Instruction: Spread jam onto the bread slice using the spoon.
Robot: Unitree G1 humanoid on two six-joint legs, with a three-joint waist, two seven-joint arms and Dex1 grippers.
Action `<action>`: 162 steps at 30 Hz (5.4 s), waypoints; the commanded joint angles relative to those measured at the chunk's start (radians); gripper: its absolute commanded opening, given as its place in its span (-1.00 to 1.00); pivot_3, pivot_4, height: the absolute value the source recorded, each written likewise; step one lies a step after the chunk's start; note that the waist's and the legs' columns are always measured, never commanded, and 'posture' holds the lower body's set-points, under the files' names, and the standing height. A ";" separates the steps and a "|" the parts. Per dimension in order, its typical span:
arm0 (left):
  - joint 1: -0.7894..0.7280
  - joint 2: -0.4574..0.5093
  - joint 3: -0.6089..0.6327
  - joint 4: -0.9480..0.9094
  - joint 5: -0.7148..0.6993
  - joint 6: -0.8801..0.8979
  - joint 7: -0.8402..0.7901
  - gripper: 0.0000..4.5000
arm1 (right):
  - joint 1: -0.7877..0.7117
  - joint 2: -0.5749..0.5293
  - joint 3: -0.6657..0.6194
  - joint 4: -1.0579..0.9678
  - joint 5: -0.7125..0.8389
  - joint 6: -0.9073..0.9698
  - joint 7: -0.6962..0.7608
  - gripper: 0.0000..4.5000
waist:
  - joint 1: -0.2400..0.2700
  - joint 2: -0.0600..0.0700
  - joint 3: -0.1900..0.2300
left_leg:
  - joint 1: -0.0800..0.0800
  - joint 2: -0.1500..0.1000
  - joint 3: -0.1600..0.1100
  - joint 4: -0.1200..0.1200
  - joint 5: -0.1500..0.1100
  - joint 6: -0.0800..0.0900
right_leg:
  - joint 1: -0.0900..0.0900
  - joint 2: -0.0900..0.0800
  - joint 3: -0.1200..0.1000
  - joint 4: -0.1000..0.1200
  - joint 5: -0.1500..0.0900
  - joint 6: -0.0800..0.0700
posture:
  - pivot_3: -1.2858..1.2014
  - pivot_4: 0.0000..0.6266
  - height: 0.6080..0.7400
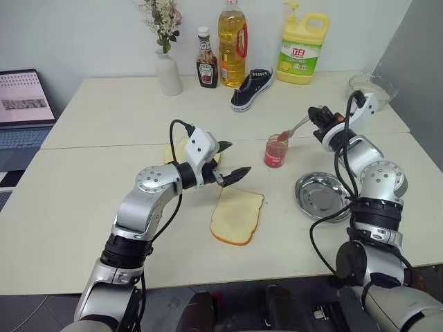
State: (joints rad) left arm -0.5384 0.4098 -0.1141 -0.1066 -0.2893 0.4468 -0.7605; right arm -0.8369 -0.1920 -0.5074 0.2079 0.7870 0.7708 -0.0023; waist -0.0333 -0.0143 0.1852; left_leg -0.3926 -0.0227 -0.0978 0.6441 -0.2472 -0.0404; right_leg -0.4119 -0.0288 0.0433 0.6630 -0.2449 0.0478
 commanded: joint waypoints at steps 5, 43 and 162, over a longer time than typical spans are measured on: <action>-0.018 0.010 0.011 -0.015 -0.001 -0.024 -0.021 1.00 | -0.016 0.027 -0.058 -0.039 0.089 -0.017 -0.037 -0.99 | 0.000 0.000 0.000 | 0.000 0.000 0.000 0.000 0.000 0.000 | 0.000 0.000 0.000 0.000 0.000 0.000 | 0.03 -0.52 1.00; 0.509 0.438 0.238 -0.413 -0.261 0.063 -0.311 1.00 | 0.464 -0.073 0.359 -0.621 0.742 0.204 -0.190 -0.99 | -0.016 0.002 0.001 | -0.004 0.010 0.001 -0.001 0.000 0.000 | -0.004 0.004 0.000 -0.002 -0.004 -0.003 | 0.03 -0.52 1.00; 0.478 0.374 0.122 -0.354 -0.211 -0.013 -0.251 1.00 | 0.419 0.058 0.254 -0.367 0.368 0.204 0.114 -0.99 | -0.018 0.001 0.001 | -0.003 0.015 0.002 -0.001 0.000 0.000 | -0.007 0.012 0.000 0.002 -0.001 -0.008 | 0.03 -0.52 1.00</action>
State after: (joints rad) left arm -0.0487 0.7842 0.0055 -0.4545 -0.5011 0.4507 -1.0070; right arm -0.3984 -0.1495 -0.2533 -0.1162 1.1190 0.9728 0.1198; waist -0.0513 -0.0131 0.1857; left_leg -0.3959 -0.0073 -0.0958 0.6434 -0.2473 -0.0402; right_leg -0.4190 -0.0170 0.0434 0.6646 -0.2452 0.0381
